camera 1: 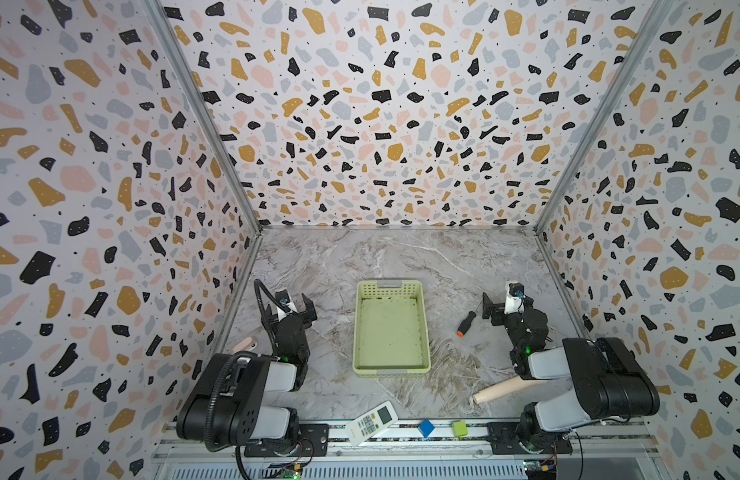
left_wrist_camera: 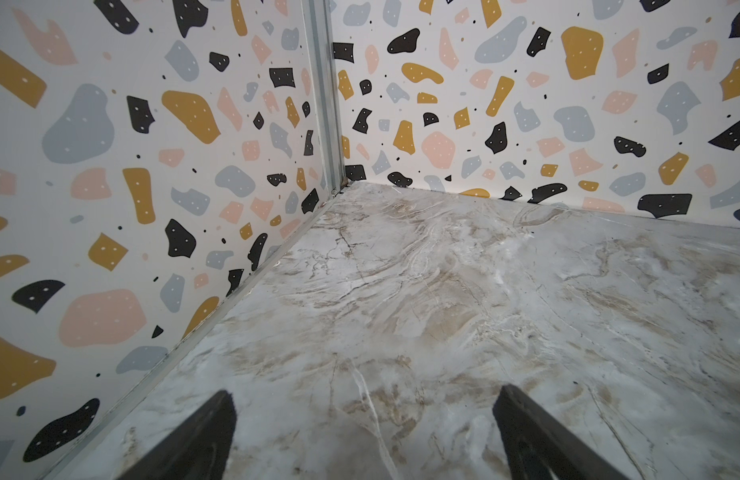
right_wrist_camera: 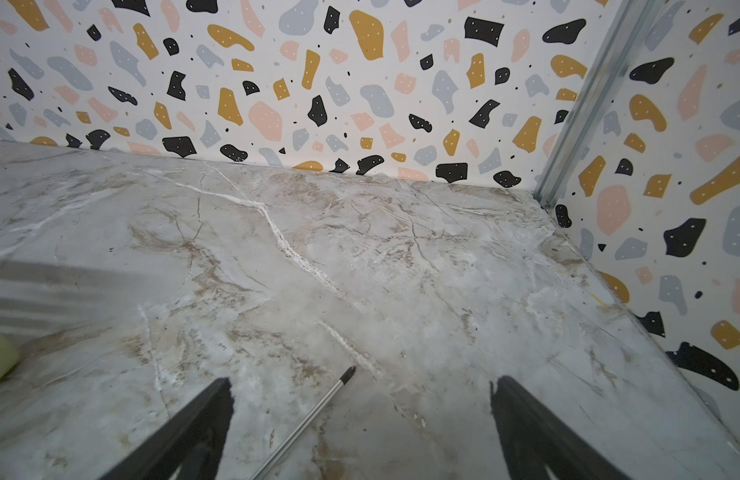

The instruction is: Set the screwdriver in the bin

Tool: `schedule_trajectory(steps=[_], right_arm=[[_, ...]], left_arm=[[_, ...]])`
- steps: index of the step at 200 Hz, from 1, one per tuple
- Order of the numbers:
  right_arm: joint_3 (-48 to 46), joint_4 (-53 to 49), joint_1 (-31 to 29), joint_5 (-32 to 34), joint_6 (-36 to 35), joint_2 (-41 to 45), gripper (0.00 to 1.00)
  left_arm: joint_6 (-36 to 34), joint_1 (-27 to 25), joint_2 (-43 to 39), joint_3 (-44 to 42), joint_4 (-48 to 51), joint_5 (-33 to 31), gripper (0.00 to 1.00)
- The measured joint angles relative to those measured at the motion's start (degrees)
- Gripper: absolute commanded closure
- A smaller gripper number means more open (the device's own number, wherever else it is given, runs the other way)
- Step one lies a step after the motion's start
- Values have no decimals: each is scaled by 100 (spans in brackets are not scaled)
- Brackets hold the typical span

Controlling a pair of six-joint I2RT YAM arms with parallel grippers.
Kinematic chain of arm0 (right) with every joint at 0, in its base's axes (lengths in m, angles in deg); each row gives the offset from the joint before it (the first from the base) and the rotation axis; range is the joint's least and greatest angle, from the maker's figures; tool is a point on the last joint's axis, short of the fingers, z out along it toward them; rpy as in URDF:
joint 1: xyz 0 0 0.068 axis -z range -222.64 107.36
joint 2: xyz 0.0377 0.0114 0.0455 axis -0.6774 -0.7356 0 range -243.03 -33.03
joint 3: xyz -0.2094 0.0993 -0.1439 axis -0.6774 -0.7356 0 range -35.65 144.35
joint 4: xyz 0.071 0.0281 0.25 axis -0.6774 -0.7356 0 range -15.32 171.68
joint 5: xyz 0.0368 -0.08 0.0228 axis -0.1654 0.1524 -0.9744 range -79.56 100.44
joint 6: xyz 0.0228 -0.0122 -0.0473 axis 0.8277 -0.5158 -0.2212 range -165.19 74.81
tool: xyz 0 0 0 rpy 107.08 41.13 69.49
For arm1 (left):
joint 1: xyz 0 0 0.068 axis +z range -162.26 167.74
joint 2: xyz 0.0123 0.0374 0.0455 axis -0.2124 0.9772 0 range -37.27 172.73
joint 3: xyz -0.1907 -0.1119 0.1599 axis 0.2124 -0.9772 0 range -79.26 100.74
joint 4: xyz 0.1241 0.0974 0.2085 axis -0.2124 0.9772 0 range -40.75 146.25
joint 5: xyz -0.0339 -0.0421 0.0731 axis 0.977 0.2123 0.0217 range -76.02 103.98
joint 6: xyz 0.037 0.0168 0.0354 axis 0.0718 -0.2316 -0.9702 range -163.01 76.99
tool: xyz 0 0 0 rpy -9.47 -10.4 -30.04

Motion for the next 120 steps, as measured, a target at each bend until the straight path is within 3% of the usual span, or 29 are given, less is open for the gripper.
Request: schedule_trajectory(steps=[77,98,120], right_arm=[[0,0,0,-2,2,0,1],[0,0,0,-2,2,0,1],[0,0,2,-4,2,0,1]], left_arm=[[42,0,-39,0,22,-125,0],[201,0,-411,238,758,-518,0],[195,0,-557,643,1123,-494,1]])
